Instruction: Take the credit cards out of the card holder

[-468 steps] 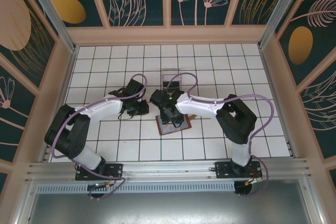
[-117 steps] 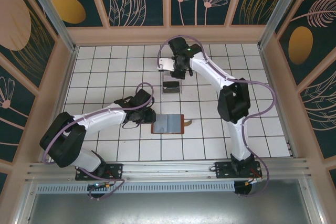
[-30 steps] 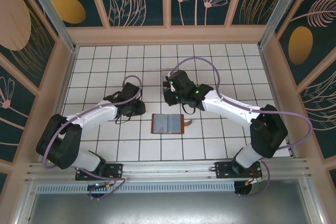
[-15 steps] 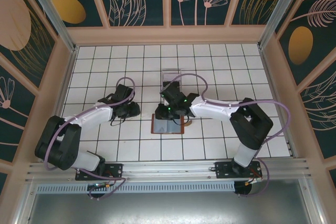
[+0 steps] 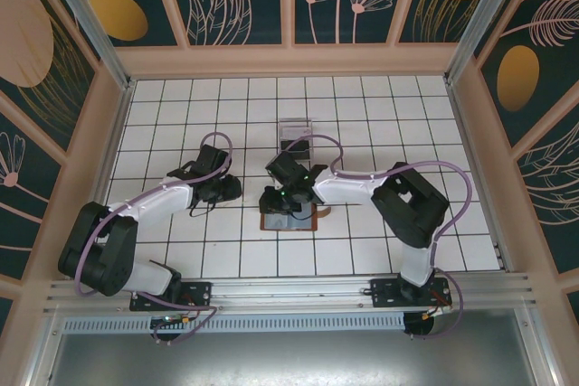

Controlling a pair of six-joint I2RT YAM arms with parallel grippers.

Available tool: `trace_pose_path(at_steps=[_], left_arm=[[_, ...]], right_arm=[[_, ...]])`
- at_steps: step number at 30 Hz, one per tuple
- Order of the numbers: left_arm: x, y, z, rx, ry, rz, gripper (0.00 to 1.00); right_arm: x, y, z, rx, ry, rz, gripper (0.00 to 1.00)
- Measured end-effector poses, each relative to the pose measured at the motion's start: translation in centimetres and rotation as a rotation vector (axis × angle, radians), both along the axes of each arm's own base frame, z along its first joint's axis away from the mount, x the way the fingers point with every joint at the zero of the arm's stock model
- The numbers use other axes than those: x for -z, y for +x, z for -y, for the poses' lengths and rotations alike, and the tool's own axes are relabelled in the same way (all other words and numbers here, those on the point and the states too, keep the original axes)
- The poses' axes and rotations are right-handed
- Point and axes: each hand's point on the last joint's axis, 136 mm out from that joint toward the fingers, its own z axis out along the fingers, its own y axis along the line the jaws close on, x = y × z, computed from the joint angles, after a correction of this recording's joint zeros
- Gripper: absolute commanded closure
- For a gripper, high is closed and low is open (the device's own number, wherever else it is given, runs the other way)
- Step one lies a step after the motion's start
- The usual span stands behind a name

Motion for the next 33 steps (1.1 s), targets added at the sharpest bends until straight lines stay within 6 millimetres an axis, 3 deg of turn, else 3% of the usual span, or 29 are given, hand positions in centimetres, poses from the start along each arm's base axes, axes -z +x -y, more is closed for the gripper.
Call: trace_pose_path(at_steps=[13,22,33], left_arm=[[0.0,-0.1,0.2,0.013,-0.010,-0.004,0.65],[0.0,-0.2,0.3,0.015,-0.013,-0.006,0.65],[0.2,-0.2,0.6,0.032,-0.017,-0.016,0.65]], right_arm=[[0.4,-0.2,0.6,0.013,-0.079,0.012,0.70],[0.5,-0.4,2.9,0.038,-0.273,0.061,0.69],[-0.7,0.1,5.0,0.055,-0.480,0.159,0.59]])
